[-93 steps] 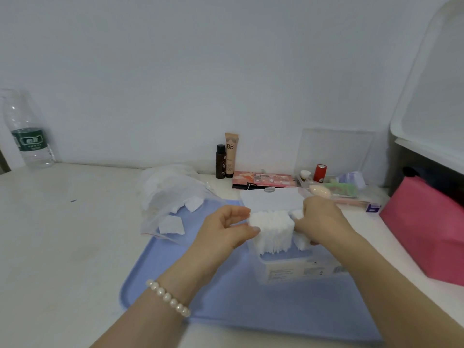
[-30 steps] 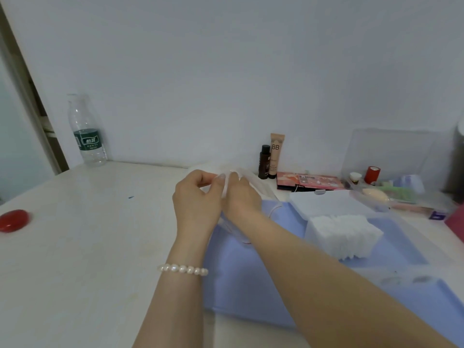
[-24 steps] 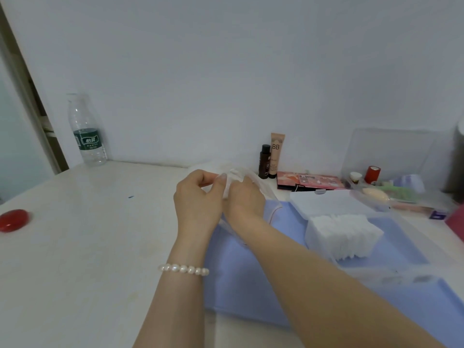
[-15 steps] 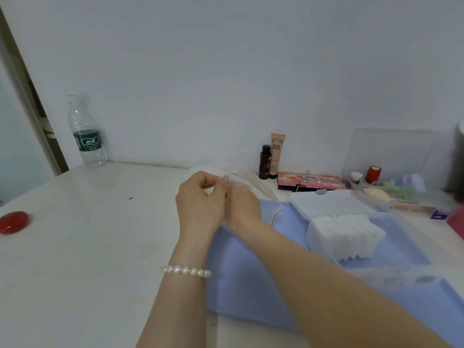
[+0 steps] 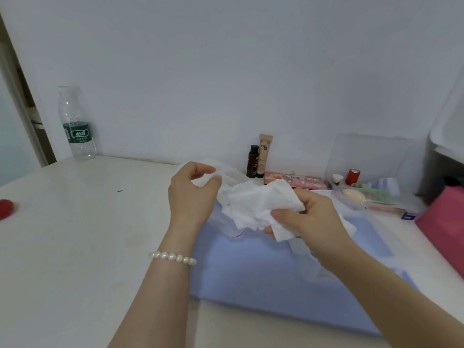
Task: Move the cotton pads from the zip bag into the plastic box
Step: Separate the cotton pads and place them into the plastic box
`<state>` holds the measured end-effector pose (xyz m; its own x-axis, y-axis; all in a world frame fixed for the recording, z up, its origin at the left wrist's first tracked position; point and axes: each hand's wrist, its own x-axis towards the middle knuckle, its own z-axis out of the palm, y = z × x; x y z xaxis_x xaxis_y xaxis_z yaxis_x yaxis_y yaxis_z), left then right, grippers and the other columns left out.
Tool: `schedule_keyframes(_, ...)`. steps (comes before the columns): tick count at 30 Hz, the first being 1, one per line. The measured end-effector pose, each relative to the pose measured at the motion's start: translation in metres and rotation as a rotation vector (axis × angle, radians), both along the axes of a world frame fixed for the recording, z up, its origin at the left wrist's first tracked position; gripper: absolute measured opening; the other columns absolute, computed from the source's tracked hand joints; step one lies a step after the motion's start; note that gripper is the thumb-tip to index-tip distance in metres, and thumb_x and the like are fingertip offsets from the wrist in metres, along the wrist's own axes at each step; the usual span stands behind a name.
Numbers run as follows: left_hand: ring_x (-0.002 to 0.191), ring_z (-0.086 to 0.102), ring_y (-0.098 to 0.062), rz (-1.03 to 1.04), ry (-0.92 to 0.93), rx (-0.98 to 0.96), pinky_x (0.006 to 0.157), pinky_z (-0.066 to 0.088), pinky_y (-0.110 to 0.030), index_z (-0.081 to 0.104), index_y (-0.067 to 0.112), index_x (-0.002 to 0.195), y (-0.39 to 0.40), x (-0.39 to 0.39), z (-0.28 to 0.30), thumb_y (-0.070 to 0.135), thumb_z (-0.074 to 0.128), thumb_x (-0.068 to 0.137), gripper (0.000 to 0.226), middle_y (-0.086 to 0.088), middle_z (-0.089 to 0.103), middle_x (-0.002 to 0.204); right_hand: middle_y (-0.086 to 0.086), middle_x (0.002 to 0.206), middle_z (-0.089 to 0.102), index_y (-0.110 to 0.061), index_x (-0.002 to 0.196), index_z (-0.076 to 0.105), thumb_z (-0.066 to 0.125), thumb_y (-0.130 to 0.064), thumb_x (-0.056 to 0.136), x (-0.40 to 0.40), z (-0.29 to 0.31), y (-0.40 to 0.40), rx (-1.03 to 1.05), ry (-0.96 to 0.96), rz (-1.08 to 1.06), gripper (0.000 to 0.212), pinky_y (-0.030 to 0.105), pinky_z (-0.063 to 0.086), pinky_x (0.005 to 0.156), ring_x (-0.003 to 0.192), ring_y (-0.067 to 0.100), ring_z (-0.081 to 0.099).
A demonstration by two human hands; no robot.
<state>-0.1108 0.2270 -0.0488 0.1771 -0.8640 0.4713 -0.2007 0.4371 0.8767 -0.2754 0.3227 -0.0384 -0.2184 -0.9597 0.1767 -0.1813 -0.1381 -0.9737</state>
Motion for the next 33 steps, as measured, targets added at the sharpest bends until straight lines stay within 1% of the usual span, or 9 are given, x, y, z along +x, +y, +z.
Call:
schedule_keyframes(3, 0.087, 0.056, -0.007, 0.074, -0.022, -0.256, 0.083, 0.037, -0.011, 0.060, 0.023, 0.078, 0.010, -0.003, 0.002, 0.025, 0.057, 0.071, 0.008, 0.018, 0.059, 0.084, 0.016, 0.077, 0.071, -0.005, 0.093, 0.064, 0.059, 0.006, 0.083, -0.009, 0.005, 0.009, 0.126, -0.220, 0.068, 0.016, 0.026, 0.051, 0.045, 0.056, 0.026, 0.067)
schedule_keyframes(6, 0.076, 0.055, -0.006, 0.000, -0.019, -0.436, 0.074, 0.040, -0.016, 0.057, 0.025, 0.074, 0.022, -0.010, 0.006, 0.030, 0.052, 0.074, 0.007, 0.017, 0.059, 0.077, 0.016, 0.066, 0.065, -0.003, 0.091, 0.060, 0.057, 0.003, 0.084, -0.017, 0.005, 0.015, 0.199, -0.263, 0.061, 0.009, 0.020, 0.041, 0.037, 0.046, 0.018, 0.060)
schedule_keyframes(11, 0.081, 0.062, -0.003, -0.501, -0.014, 0.010, 0.068, 0.045, -0.014, 0.064, 0.026, 0.082, 0.039, -0.030, 0.016, 0.050, 0.070, 0.068, 0.028, 0.014, 0.068, 0.081, 0.016, 0.065, 0.063, -0.006, 0.087, 0.060, 0.061, -0.004, 0.080, -0.029, 0.000, 0.016, 0.195, -0.230, 0.067, 0.008, 0.030, 0.034, 0.052, 0.051, 0.023, 0.055)
schedule_keyframes(15, 0.084, 0.065, -0.009, -0.580, 0.015, 0.134, 0.067, 0.047, -0.021, 0.062, 0.017, 0.097, 0.046, -0.039, 0.015, 0.047, 0.068, 0.057, 0.051, 0.006, 0.069, 0.090, 0.016, 0.066, 0.065, -0.008, 0.086, 0.062, 0.067, -0.017, 0.062, -0.031, 0.002, 0.018, 0.169, -0.292, 0.077, 0.026, 0.031, 0.030, 0.055, 0.057, 0.027, 0.052)
schedule_keyframes(19, 0.082, 0.069, -0.012, -0.658, 0.136, 0.288, 0.068, 0.052, -0.025, 0.062, 0.008, 0.103, 0.045, -0.040, 0.015, 0.042, 0.073, 0.066, 0.051, 0.003, 0.072, 0.087, 0.012, 0.069, 0.068, -0.002, 0.094, 0.061, 0.059, -0.001, 0.079, -0.032, 0.004, 0.020, 0.093, -0.409, 0.081, 0.015, 0.024, 0.046, 0.043, 0.051, 0.021, 0.060)
schedule_keyframes(21, 0.085, 0.070, -0.018, -0.733, 0.156, 0.418, 0.068, 0.055, -0.031, 0.061, 0.008, 0.110, 0.046, -0.041, 0.013, 0.036, 0.073, 0.072, 0.049, -0.004, 0.073, 0.096, 0.012, 0.073, 0.069, 0.000, 0.100, 0.060, 0.058, 0.001, 0.083, -0.030, 0.004, 0.020, 0.083, -0.414, 0.081, 0.018, 0.023, 0.048, 0.042, 0.051, 0.019, 0.062)
schedule_keyframes(27, 0.076, 0.070, -0.021, -0.872, 0.171, 0.560, 0.065, 0.058, -0.036, 0.063, 0.010, 0.107, 0.049, -0.046, 0.007, 0.012, 0.063, 0.085, 0.023, -0.008, 0.073, 0.090, 0.001, 0.081, 0.067, -0.017, 0.103, 0.052, 0.071, -0.016, 0.080, -0.020, -0.004, 0.015, 0.140, -0.063, -0.074, 0.029, 0.026, 0.048, 0.046, 0.057, 0.012, 0.064)
schedule_keyframes(30, 0.076, 0.070, -0.021, -0.855, 0.364, 0.610, 0.061, 0.059, -0.033, 0.062, 0.004, 0.110, 0.044, -0.049, 0.003, 0.009, 0.059, 0.087, 0.023, -0.011, 0.073, 0.090, -0.009, 0.094, 0.061, -0.026, 0.101, 0.046, 0.070, -0.027, 0.081, -0.019, -0.001, 0.002, -0.017, 0.244, -0.201, 0.031, 0.025, 0.051, 0.065, 0.080, 0.002, 0.059)
schedule_keyframes(33, 0.077, 0.071, -0.020, -0.867, 0.594, 0.646, 0.056, 0.056, -0.027, 0.060, -0.001, 0.113, 0.042, -0.050, 0.003, 0.005, 0.057, 0.086, 0.027, -0.013, 0.072, 0.095, -0.023, 0.093, 0.047, -0.036, 0.108, 0.040, 0.076, -0.028, 0.074, -0.022, 0.008, -0.005, -0.251, 0.486, -0.289, 0.050, 0.011, 0.041, 0.070, 0.085, -0.006, 0.049)
